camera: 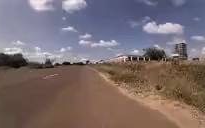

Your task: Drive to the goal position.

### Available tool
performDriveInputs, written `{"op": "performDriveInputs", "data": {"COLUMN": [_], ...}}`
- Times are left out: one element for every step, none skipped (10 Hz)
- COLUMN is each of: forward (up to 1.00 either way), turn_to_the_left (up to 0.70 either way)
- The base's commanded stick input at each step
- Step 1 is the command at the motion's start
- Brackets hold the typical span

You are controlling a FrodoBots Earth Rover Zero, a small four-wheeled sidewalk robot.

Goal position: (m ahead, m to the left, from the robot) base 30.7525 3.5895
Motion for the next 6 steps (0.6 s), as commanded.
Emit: {"op": "performDriveInputs", "data": {"forward": [1.00, 1.00, 1.00, 1.00, 1.00, 1.00], "turn_to_the_left": [0.43, 0.28, 0.03, 0.03, 0.03, 0.03]}}
